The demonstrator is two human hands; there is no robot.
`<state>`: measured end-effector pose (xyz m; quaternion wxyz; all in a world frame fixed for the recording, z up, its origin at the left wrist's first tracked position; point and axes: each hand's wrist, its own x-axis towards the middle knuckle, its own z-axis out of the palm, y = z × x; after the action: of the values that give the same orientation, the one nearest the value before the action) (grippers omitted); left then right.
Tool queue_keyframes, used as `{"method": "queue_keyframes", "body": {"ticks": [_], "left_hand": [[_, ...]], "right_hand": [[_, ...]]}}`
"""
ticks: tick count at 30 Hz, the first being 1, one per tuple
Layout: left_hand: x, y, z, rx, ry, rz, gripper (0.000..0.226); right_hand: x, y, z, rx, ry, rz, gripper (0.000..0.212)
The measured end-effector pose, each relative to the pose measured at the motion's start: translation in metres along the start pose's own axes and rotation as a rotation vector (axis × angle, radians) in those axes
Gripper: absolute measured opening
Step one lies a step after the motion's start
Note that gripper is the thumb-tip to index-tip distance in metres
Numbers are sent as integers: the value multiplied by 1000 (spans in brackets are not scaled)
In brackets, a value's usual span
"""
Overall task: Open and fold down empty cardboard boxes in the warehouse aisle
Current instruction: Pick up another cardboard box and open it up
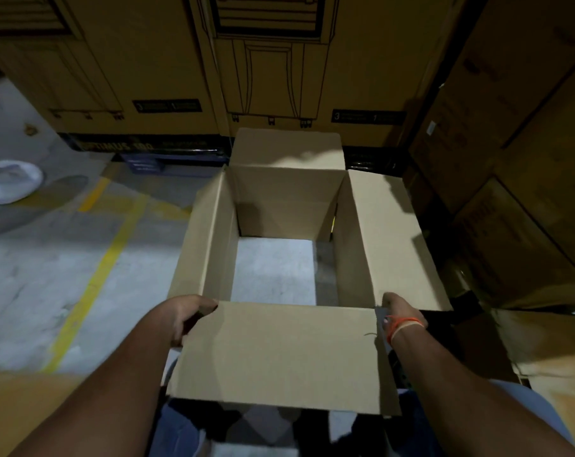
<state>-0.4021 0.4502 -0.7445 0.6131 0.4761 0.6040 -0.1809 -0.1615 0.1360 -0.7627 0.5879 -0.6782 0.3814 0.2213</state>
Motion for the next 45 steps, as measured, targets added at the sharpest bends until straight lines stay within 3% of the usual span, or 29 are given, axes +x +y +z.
{"method": "queue_keyframes", "body": {"ticks": [2,3,6,9,12,19,22,26,30,33,35,39,45], "left_hand": [[-3,-8,-2,48,6,26,22],[-4,-10,-3,51,8,64,22],[-2,-10,-3,27,59,248,40],[-10,0,11,-60,83,395,41],[-8,14,20,-93,45,495,42],[6,28,28,-37,49,548,31],[9,27,28,11,95,589,29],[9,17,14,220,232,746,56],[-3,2,-9,283,57,728,45],[-18,-8,-24,205,-166,564,35],[-33,-12,-31,141,-218,481,38],[-53,-20,-38,-106,-177,452,37],[-61,-3,-26,-460,62,615,42]], "right_hand": [[-7,2,0,96,-156,12,20],[-11,1,0,114,-185,24,18],[-5,3,2,227,-243,32,17],[22,12,4,278,-206,-17,39],[44,16,4,280,-193,-21,40],[66,21,0,294,-167,-34,33],[63,22,1,307,-203,-56,17],[58,25,6,312,-184,-79,27],[53,28,12,339,-167,-65,19],[69,30,9,310,-198,-34,28],[77,28,5,276,-273,8,33],[47,18,4,223,-420,50,9],[27,21,2,123,-509,-33,3]]}}
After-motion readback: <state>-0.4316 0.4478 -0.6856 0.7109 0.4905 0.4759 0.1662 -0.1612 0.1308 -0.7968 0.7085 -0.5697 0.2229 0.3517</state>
